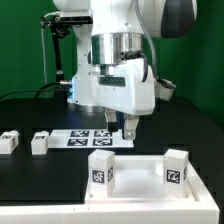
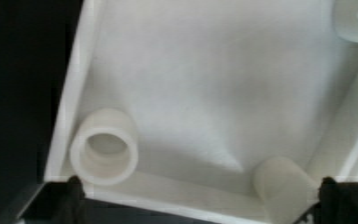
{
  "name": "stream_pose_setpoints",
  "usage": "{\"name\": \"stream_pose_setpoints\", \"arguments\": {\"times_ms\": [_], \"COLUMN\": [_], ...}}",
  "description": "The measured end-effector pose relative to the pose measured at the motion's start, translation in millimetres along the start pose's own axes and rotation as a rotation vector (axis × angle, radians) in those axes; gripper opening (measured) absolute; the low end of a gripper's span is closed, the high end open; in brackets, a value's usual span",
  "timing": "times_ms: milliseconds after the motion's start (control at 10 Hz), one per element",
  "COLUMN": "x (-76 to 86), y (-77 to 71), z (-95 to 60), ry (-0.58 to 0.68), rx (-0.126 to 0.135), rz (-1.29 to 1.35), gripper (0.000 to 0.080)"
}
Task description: Assemble square table
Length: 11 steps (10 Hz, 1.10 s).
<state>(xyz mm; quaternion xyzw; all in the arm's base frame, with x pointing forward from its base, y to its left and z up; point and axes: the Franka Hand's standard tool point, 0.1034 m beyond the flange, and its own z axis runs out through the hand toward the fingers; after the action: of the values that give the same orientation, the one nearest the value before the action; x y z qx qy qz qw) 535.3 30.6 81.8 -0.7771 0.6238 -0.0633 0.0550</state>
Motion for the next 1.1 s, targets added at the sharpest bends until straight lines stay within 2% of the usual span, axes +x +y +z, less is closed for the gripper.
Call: {"name": "stream_pose_setpoints", "arguments": {"times_ms": [200, 500, 800, 900, 1100], "x": [-2.4, -2.8, -1.5, -3.4, -5.3], "y": [1.0, 3.9, 32.9, 40.1, 50.4], "z": [3.9, 7.2, 34.3, 42.9, 60.2], "ry": [-0.006, -0.009, 0.009, 0.02, 0.034], "rx": [-0.003, -0.005, -0.048, -0.053, -0.085], "rz": [0.134, 0.201, 0.247, 0.25, 0.24], "gripper": [0.0649, 0.0649, 0.0649, 0.0649, 0.0649]}}
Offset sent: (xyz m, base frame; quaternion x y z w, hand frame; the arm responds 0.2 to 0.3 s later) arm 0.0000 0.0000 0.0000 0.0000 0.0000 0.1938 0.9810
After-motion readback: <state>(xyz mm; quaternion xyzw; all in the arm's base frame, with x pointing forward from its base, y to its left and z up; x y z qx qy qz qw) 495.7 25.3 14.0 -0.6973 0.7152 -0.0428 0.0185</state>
